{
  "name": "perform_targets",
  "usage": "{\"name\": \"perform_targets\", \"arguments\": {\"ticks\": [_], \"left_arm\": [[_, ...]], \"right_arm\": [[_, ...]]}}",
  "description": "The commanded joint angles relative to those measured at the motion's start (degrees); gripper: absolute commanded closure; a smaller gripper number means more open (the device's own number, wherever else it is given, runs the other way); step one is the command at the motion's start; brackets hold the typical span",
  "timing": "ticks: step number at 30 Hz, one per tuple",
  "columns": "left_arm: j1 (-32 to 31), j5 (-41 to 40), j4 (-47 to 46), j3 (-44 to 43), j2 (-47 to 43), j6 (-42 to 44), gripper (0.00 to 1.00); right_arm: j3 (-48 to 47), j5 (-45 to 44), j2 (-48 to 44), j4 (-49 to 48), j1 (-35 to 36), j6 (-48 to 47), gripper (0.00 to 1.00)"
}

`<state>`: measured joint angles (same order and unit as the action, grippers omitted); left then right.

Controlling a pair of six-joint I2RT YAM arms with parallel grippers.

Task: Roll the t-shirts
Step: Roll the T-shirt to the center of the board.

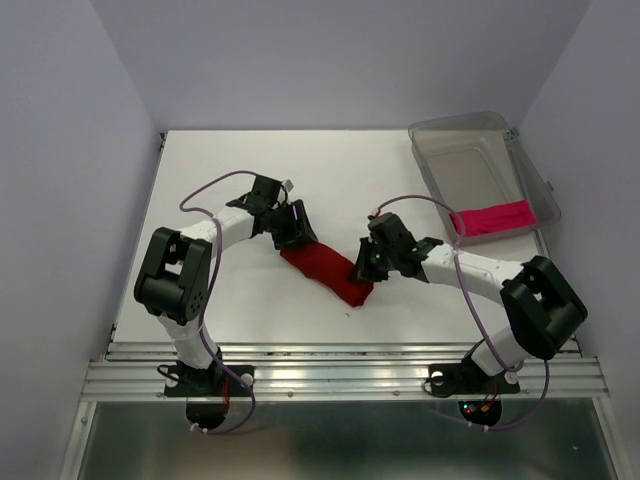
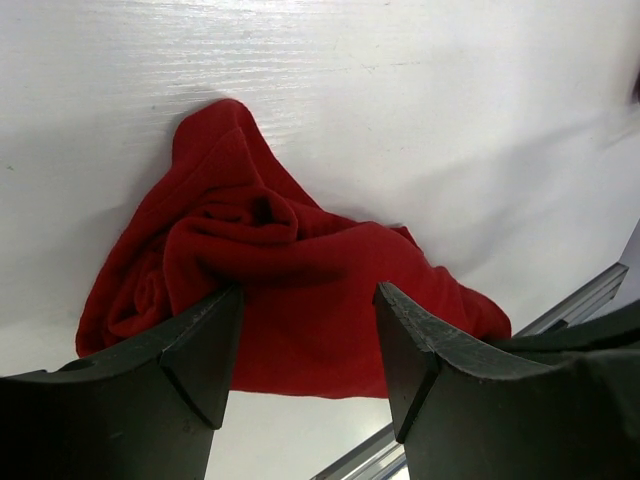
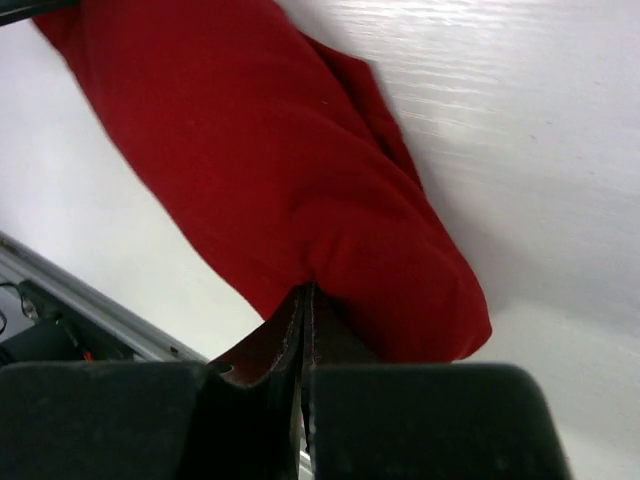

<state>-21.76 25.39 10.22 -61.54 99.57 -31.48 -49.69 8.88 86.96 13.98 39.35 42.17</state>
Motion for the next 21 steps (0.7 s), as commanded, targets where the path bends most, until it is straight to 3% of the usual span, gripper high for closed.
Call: {"name": "perform_targets", "arguments": {"ticks": [1,7,17,21], "left_arm": [[-0.30,-0.87,1.38,-1.48,-2.10,1.07,0.34],[-0.21,-1.22,2.00,-1.48,-3.68,1.16,0.34],[-0.30,-3.15,4.20,-6.31,-10.62,0.28,0.34],[-0.30,-2.89,3.85,-7.10,-8.26,0.72,0.36]], "right_arm": [[6.44,-6.69,-1.53,-3.33,-0.33,4.85,0.99],[12.86,-7.83,-0.92,-8.00,-0.33,2.57,0.99],[11.37,-6.34,0.93,-7.91,-0.33,-0.60,0.99],[11.28,-6.07,1.20,-7.83,-0.33,-0.78,0.99]]}}
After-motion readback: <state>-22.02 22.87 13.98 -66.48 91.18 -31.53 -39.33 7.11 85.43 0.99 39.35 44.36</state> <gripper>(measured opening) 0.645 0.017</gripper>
